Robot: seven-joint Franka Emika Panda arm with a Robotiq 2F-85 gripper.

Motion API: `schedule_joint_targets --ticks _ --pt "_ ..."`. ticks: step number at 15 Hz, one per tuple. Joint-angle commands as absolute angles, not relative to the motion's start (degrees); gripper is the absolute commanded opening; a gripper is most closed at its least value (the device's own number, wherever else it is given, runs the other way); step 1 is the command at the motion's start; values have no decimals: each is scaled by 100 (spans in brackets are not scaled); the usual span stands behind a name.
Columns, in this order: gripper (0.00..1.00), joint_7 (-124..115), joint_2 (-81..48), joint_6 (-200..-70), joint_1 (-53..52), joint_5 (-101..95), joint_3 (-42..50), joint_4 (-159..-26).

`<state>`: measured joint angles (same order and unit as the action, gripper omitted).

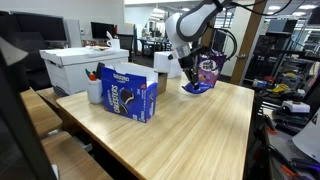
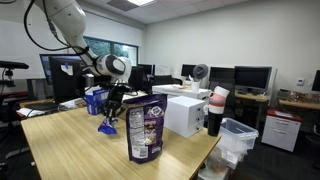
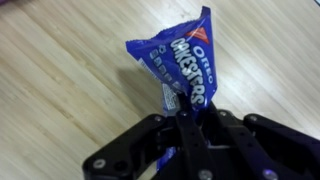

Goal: Pick up the blue oreo cakesters from the table and place them in the blue box one by one

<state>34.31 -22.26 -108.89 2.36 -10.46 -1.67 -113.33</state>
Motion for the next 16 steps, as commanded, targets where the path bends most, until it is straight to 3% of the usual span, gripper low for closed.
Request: schedule_joint_targets --ticks 1,16 --pt "3 3092 -1809 -10024 330 -550 -213 -10907" --pt "4 1479 -1279 -10086 -403 407 -659 -10267"
